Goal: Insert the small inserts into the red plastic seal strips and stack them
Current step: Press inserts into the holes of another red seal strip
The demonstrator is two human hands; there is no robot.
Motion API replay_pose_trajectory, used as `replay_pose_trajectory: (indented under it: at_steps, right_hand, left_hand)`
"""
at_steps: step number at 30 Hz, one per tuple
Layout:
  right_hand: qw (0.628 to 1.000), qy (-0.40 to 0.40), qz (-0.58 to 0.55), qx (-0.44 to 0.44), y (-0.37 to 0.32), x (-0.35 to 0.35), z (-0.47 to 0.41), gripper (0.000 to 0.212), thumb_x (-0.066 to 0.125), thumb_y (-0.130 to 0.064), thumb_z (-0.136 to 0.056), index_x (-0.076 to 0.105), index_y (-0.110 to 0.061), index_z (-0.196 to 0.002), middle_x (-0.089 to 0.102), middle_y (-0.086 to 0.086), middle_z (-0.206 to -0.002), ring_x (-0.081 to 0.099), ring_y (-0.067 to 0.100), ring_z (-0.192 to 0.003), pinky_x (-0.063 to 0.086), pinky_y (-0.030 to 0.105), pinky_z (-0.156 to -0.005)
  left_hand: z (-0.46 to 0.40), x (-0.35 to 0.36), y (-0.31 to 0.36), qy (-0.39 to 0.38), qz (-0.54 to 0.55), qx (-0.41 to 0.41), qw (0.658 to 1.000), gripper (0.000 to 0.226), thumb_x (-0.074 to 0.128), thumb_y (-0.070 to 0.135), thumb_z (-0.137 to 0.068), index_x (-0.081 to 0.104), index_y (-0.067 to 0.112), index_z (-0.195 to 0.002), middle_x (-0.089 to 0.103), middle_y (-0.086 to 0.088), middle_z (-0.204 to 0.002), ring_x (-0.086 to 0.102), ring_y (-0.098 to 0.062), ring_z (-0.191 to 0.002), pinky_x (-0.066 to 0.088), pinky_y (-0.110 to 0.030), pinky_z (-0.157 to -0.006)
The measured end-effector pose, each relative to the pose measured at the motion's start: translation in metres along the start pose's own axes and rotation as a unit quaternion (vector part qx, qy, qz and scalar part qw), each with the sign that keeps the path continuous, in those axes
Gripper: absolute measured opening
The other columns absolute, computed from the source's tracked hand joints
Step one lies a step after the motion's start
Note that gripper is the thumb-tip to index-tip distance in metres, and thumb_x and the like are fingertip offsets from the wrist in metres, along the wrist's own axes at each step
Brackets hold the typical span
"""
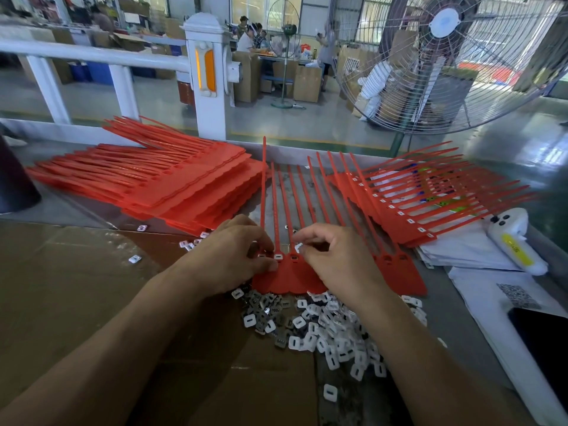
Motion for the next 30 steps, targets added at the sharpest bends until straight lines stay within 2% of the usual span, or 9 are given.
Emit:
replay_pose_trajectory:
  at_steps: [5,8,10,15,21,26,30]
  right_hand:
    - [1.000,-0.004,0.017,-0.007,0.0005,0.0028,-0.0018,0.019,0.071,-0.019,-0.097,0.078,-0.033,-0.108,0.072,-0.022,-0.101,0.064,-0.014,-0.096,0.045,0.000,-0.075]
    - [1.000,-0.010,0.027,-0.010,0.0019,0.0041,-0.0023,0.020,0.072,-0.018,-0.096,0.078,-0.031,-0.110,0.064,-0.028,-0.090,0.058,-0.024,-0.091,0.043,-0.003,-0.075]
    - [0.999,-0.010,0.033,-0.010,0.0023,0.0047,-0.0023,0.020,0.072,-0.018,-0.096,0.077,-0.029,-0.112,0.064,-0.028,-0.091,0.057,-0.025,-0.085,0.041,-0.005,-0.074]
    - [0.998,-0.022,0.054,-0.013,-0.0005,0.0071,-0.0026,0.020,0.070,-0.021,-0.098,0.075,-0.025,-0.117,0.073,-0.014,-0.110,0.063,-0.010,-0.093,0.045,0.000,-0.074]
    - [0.994,-0.032,0.099,-0.016,-0.0024,0.0081,-0.0036,0.016,0.071,-0.022,-0.097,0.078,-0.025,-0.111,0.070,-0.011,-0.112,0.060,-0.005,-0.092,0.042,-0.001,-0.073]
    - [0.991,-0.044,0.122,-0.013,-0.0036,0.0091,-0.0043,0.019,0.071,-0.025,-0.097,0.078,-0.027,-0.115,0.066,-0.009,-0.116,0.061,0.007,-0.108,0.035,0.004,-0.080]
    - [0.992,-0.064,0.106,-0.002,-0.0043,0.0067,-0.0019,0.025,0.069,-0.023,-0.099,0.075,-0.026,-0.124,0.065,-0.007,-0.123,0.060,0.009,-0.115,0.039,0.013,-0.088]
  left_hand:
    - [0.0003,-0.0001,-0.0002,0.002,-0.001,0.001,1.000,0.031,0.074,0.051,-0.086,0.068,0.039,-0.114,0.046,0.017,-0.124,0.045,-0.006,-0.119,0.044,-0.033,-0.104]
    - [0.0005,-0.0002,-0.0005,0.003,0.002,0.001,1.000,0.031,0.074,0.050,-0.086,0.069,0.038,-0.114,0.047,0.016,-0.124,0.046,-0.007,-0.118,0.045,-0.034,-0.104]
    - [0.0005,-0.0002,-0.0007,0.003,0.004,0.000,1.000,0.031,0.074,0.050,-0.086,0.069,0.038,-0.114,0.047,0.016,-0.124,0.046,-0.007,-0.118,0.045,-0.033,-0.103]
    - [0.0000,-0.0003,-0.0003,0.003,-0.002,0.004,1.000,0.031,0.073,0.051,-0.086,0.068,0.038,-0.114,0.048,0.015,-0.124,0.046,-0.007,-0.118,0.045,-0.034,-0.104]
    - [-0.0010,-0.0009,-0.0006,0.005,-0.003,0.008,1.000,0.030,0.073,0.052,-0.086,0.069,0.037,-0.113,0.049,0.016,-0.120,0.048,-0.007,-0.116,0.047,-0.036,-0.103]
    - [-0.0013,-0.0003,-0.0011,0.002,-0.005,0.007,1.000,0.030,0.073,0.052,-0.086,0.068,0.038,-0.112,0.049,0.017,-0.120,0.048,-0.008,-0.115,0.047,-0.037,-0.102]
    - [-0.0011,-0.0006,-0.0010,0.003,-0.004,0.009,1.000,0.030,0.073,0.052,-0.086,0.068,0.039,-0.112,0.049,0.016,-0.120,0.048,-0.007,-0.114,0.048,-0.037,-0.102]
Point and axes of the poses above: each hand's wrist, its own z-axis away from the middle knuckle, its own x-axis out of the palm, y = z × x, the point moved 4 cm from there along -z, towards the middle knuckle
